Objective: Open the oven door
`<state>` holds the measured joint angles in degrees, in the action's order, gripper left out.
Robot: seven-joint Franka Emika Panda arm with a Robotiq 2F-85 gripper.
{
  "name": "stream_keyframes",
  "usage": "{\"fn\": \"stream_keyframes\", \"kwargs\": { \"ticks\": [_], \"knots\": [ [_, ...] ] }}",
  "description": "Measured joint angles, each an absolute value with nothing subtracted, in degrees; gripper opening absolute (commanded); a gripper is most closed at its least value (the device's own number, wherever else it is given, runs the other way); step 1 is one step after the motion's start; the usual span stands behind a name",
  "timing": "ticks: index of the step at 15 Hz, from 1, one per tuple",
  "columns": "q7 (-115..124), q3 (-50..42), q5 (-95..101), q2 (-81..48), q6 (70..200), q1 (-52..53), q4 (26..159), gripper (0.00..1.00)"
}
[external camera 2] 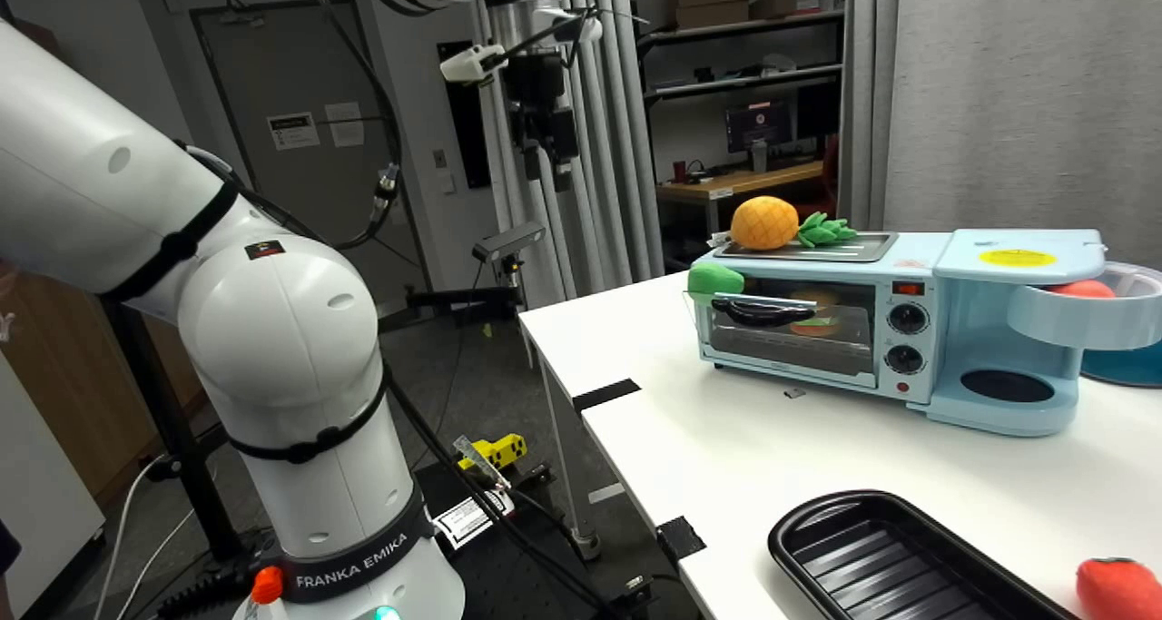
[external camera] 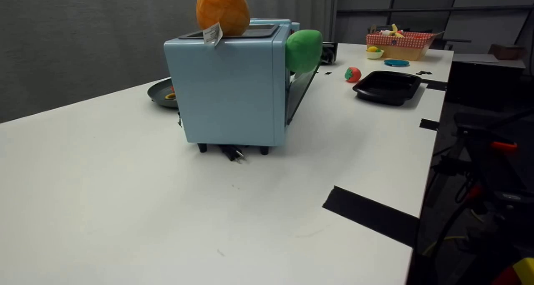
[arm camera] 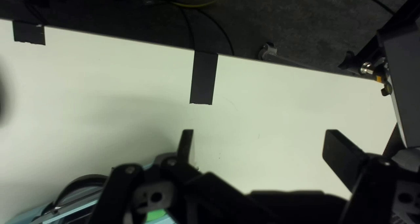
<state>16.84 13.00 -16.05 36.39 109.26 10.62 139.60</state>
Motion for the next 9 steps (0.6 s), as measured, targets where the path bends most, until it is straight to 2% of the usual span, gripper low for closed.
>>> {"fn": "stream_keyframes", "kwargs": {
  "ticks": [9],
  "knots": [
    [16.46,9.06,-10.83,29.27,115.42,4.60,138.98,1.00]
  ]
}}
